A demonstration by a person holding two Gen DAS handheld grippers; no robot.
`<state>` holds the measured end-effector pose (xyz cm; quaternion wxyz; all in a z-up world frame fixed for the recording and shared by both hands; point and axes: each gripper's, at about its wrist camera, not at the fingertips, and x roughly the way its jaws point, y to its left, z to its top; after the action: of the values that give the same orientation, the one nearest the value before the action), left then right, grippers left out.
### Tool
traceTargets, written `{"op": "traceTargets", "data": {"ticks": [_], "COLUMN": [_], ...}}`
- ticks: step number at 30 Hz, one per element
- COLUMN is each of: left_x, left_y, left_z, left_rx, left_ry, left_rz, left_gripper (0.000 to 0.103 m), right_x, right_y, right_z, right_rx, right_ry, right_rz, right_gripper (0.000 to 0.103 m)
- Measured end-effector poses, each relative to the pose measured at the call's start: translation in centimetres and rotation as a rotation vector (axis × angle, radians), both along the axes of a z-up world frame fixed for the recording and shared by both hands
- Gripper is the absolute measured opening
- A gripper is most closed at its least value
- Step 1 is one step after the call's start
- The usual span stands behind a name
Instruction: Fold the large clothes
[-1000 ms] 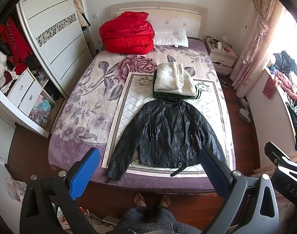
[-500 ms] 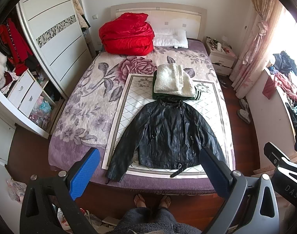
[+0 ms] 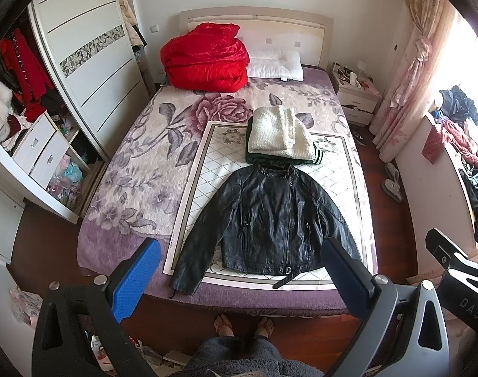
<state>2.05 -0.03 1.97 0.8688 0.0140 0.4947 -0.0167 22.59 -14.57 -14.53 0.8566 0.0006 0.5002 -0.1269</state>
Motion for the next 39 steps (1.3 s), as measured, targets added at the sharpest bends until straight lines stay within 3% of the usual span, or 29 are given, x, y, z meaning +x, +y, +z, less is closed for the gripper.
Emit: {"op": "traceTargets", "data": {"ticks": [28,34,39], "left_x": [1.6,2.5,6.0], "left_y": [-1.3,-1.4,-0.6], "left_z": [2.5,1.5,-3.3], "left_rx": [-0.008,0.001,0.058], "left_ry": [-0.015,-0.04,-0.12], "left_rz": [-0.004,-0.01,0.022], "left_gripper": [0.103,0.103,0.103], "right_x": [-0.3,0.2,2.9], "right_y": [0.0,-0.2,-2.2], "right_z": [0.0,0.1,-3.7], "right_rx": [0.0,0.016,0.092], "right_ry": [-0.014,-0.012,0.003], "right_rz": [0.002,-0.019,-0.073], "right_gripper": [0.103,0.103,0.103]}}
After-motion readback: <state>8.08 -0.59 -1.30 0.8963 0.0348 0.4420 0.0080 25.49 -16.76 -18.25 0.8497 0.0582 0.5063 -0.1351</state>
